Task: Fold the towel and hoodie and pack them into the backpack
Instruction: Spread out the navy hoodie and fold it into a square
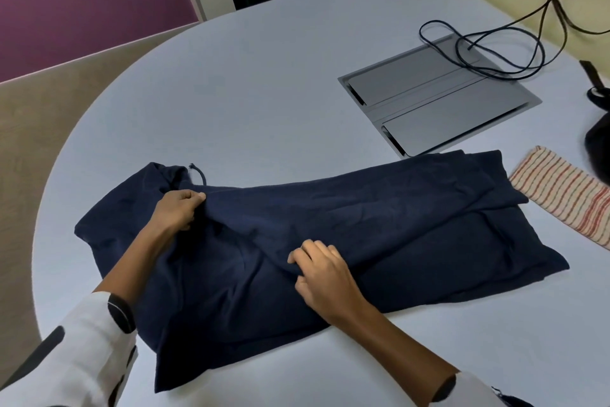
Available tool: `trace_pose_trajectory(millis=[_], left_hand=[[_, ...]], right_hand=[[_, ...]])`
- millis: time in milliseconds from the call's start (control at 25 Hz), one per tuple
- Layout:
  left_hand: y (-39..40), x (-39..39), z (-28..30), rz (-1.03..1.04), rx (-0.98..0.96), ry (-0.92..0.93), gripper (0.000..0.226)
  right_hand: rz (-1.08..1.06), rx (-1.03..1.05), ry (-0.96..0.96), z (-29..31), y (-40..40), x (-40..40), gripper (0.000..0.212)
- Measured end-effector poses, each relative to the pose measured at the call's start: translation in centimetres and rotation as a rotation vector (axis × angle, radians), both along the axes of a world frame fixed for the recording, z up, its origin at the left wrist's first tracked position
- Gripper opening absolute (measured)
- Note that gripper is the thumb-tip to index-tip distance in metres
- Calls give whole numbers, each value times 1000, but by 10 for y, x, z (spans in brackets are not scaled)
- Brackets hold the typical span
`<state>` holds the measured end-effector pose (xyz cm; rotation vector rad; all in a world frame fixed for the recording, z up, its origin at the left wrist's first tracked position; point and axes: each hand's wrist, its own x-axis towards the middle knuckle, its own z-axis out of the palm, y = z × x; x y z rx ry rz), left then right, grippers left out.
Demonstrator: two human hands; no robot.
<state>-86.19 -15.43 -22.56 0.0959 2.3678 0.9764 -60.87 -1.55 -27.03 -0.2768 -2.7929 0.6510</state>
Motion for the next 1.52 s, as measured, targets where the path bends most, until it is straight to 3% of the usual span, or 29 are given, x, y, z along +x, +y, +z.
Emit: trace_pose_trajectory(millis=[160,320,480,560,600,680,760,840,920,1000,1080,1200,1280,1360,1520], left_hand=[[-10,3,1,135,33,109,32],[-23,13,-5,196,-47,297,38],[-12,27,-5,35,-312,463,14],[3,39,-4,-113,-260,681,25],[13,45,-4,-225,-195,767,27],[29,57,-12,-501,-138,816,39],[33,67,-28,-669,-224,714,73],[22,71,-44,-698,-390,578,105],[6,75,-59,-694,-525,527,115],[1,80,-63,-678,-559,524,114],[2,85,-61,-644,-532,528,113],[10,88,-57,-657,-415,663,96],[19,90,-55,-698,-332,772,77],[24,95,-58,-750,-283,788,67],[15,96,-72,-778,-304,609,84]], right_hand=[[105,-188,63,18,4,1,27],[101,-274,-11,3,-21,-10,27],[117,-508,-302,-5,-24,-13,27],[84,-781,-295,8,-6,-16,23],[-3,-859,-202,14,11,-17,17],[-329,-776,59,19,62,-18,6],[-657,-487,172,20,127,-11,13],[-903,-261,5,16,187,2,34],[-1033,-189,-307,6,222,14,67],[-1051,-160,-475,0,236,19,86],[-1077,-259,-455,4,245,22,79],[-1099,-544,-125,20,265,38,45],[-1117,-594,3,29,270,50,36],[-1145,-449,-33,27,270,54,37],[-1038,35,-251,-2,265,61,36]])
